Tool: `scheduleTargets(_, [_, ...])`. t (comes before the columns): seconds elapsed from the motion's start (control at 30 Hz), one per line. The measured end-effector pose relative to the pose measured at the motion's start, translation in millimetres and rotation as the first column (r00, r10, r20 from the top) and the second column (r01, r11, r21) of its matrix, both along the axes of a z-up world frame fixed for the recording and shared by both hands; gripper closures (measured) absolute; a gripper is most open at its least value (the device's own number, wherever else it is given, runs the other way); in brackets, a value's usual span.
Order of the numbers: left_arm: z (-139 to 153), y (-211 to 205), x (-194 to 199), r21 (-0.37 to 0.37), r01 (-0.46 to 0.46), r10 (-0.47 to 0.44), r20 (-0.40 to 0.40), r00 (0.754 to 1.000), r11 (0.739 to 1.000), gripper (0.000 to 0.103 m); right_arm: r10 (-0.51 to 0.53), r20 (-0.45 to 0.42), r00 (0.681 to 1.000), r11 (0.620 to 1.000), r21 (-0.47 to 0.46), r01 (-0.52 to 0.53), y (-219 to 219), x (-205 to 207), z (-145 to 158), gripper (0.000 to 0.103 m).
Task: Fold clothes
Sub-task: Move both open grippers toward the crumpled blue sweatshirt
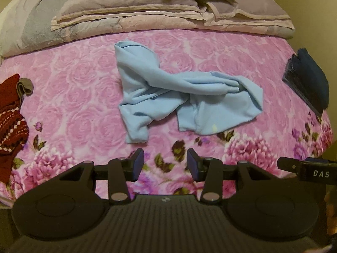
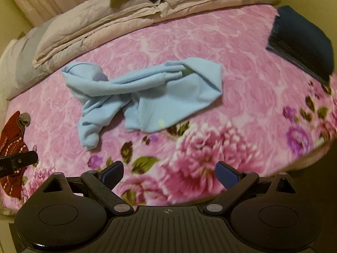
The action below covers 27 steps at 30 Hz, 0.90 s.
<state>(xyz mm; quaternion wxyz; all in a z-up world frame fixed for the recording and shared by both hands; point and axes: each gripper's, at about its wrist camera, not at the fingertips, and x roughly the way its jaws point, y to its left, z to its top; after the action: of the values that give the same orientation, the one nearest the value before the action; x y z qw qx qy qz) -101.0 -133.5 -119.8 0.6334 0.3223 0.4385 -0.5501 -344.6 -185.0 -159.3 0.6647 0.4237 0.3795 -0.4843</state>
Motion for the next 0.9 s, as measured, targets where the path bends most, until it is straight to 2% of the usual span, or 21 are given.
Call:
scheduleTargets(0.17, [-8, -22, -16, 0.020, -0.087, 0.087, -0.006, 0.996, 0.996, 0.060, 0.080, 0.004, 0.997, 0.996, 0.030, -0.080, -43, -12, -8, 0.007])
scheduleTargets(0.3, [-20, -27, -23, 0.057, -0.155, 0.155, -0.002, 0.988, 0.986, 0.059, 0.133, -0.003, 0.991, 0.989, 0.067, -0.133, -66, -19, -27, 0.007])
scheduleTargets(0.5, [-35, -27, -28, 0.107, -0.215, 0.215, 0.003, 0.977, 0.971, 0.059, 0.188, -0.001, 0.982, 0.976, 0.115, -0.187, -83, -22, -46, 0.007])
scheduleTargets(0.67, [-43, -34, -27, 0.116, -0.226, 0.228, -0.005, 0.974, 0.967, 0.059, 0.180, 0.000, 0.984, 0.973, 0.147, -0.178, -93, -19, -61, 0.007])
scheduleTargets(0.8, [-54, -40, -20, 0.090, -0.223, 0.227, -0.047, 0.973, 0.971, 0.055, 0.163, -0.002, 0.987, 0.974, 0.161, -0.161, -100, -19, -73, 0.007])
scheduleTargets(0.9, [-69, -50, -12, 0.064, -0.213, 0.219, -0.101, 0.970, 0.975, 0.055, 0.075, 0.029, 0.997, 0.987, 0.141, -0.079, -107, -27, -89, 0.007])
